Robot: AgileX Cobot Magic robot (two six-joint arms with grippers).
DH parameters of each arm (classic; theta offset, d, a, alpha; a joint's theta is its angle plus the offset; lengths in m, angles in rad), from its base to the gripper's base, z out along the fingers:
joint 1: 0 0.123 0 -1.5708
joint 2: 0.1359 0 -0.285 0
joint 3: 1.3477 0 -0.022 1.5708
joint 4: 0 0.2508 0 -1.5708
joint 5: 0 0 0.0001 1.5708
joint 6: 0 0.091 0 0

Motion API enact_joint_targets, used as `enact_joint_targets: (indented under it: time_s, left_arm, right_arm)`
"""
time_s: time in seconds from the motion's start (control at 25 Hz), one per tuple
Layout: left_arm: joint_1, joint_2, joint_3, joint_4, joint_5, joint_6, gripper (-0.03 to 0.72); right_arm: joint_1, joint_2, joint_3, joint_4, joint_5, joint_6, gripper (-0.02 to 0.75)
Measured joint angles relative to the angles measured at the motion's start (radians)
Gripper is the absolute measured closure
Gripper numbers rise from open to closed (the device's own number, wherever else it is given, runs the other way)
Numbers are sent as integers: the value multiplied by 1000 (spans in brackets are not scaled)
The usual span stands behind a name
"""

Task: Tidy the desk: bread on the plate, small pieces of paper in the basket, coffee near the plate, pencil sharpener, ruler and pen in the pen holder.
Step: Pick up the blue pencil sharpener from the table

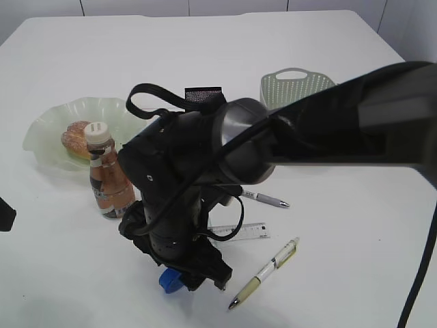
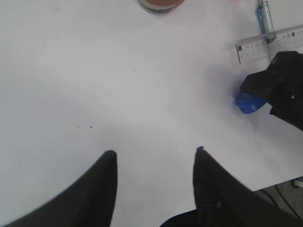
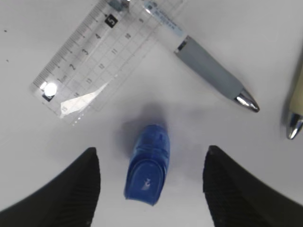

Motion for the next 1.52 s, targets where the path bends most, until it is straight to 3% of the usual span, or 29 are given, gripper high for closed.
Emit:
enact_joint_targets:
  time_s: [0.16,0.4,0.6,0.8,1.16,1.52]
  left_arm:
    - [0,0,0,0,0,0,314]
    - [0,0,0,0,0,0,316]
    - [0,0,0,0,0,0,317]
    - [0,0,0,0,0,0,317]
    - [0,0,0,0,-2,0,318]
    - [0,0,0,0,7,0,318]
  right_arm:
    - [0,4,0,1,0,0,350]
    - [0,24,0,20,11,0,402]
    - [0,23,0,20,13,-4,534]
    - [0,23,-2,22,15,-56,552]
    - [-12,4,-30,22,-24,-439,552]
    - [-163,-93,-32,140,-49,-993,552]
